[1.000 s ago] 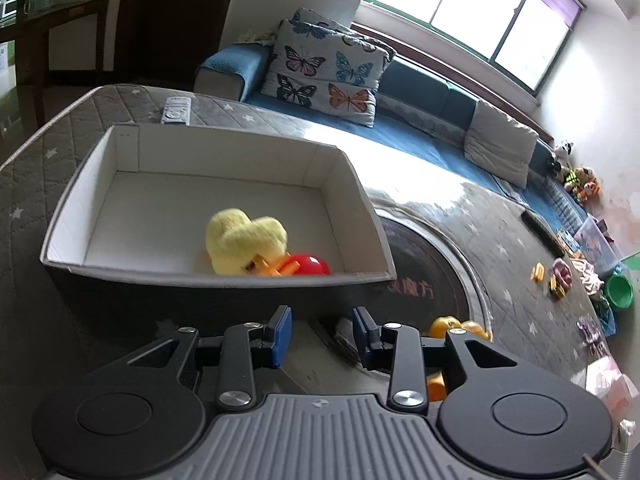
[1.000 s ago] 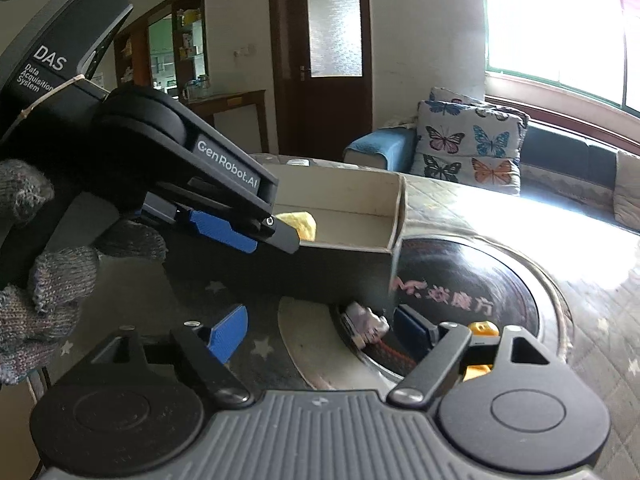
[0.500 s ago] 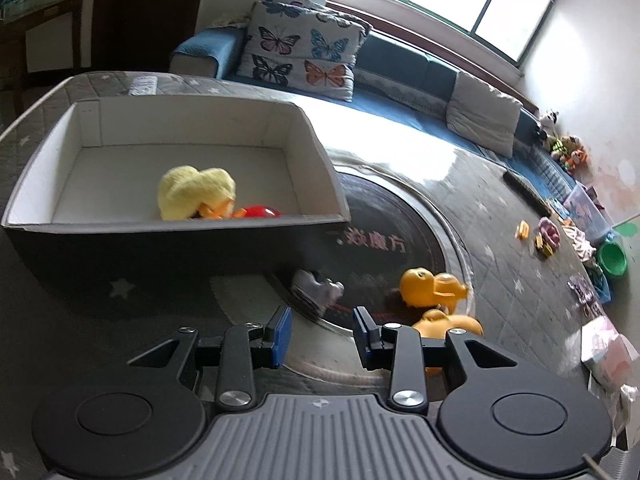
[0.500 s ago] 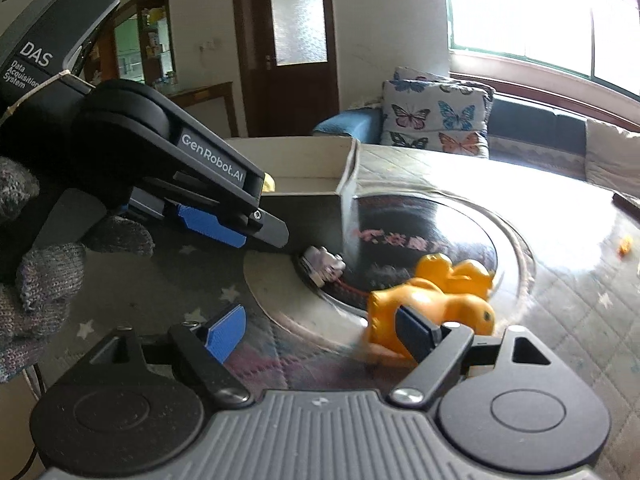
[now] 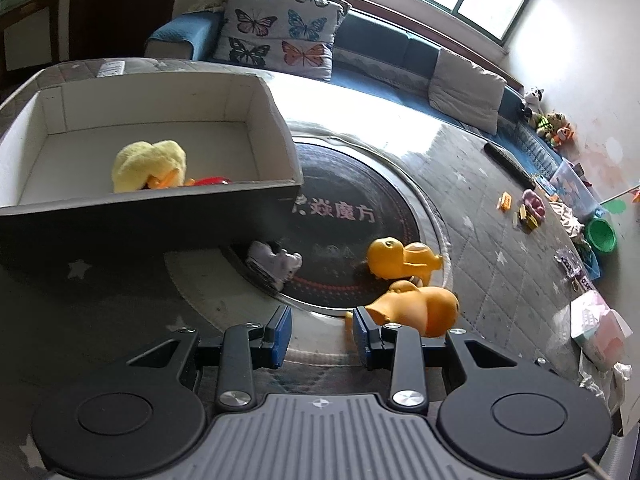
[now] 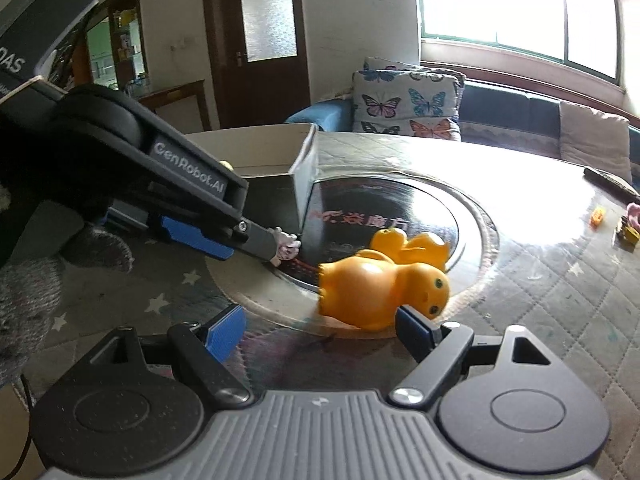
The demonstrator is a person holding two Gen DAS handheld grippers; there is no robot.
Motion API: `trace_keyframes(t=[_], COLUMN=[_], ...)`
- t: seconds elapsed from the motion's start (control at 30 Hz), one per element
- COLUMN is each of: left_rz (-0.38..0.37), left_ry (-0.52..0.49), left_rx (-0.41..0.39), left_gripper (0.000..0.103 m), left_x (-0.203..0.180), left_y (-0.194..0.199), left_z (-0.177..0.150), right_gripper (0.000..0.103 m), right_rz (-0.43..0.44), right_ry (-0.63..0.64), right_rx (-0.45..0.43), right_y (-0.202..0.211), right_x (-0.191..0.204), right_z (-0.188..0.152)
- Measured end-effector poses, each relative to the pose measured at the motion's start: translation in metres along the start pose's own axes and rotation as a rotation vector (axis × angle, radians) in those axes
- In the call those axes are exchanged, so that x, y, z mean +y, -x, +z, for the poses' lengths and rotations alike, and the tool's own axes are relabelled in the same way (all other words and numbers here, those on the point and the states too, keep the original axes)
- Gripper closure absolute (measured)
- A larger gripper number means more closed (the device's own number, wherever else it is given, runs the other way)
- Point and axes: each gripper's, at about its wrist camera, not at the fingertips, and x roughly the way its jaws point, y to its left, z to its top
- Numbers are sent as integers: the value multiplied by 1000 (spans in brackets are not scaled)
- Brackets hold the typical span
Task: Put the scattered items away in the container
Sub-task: 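Move the right tool back toward the orange rubber duck, then close the right gripper on the large orange rubber duck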
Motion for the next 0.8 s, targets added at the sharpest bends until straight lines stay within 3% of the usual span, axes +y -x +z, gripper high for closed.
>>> trace_keyframes(t=[0.4, 0.5, 0.8], left_rz=[-12, -16, -20], left_ry=[-22, -30, -36], left_rx=[24, 37, 56], left_gripper=[66, 66, 66], left_x=[-12, -15, -17], left_y=[-11, -16, -25], left_z=[2, 2, 4], right_gripper=[18, 11, 10], right_rz=[-37, -23, 62], right_ry=[-18, -6, 13], right_rx=[19, 27, 44], right_y=[-17, -24, -40], right_x=[-34, -40, -53], right_z=[3, 4, 4])
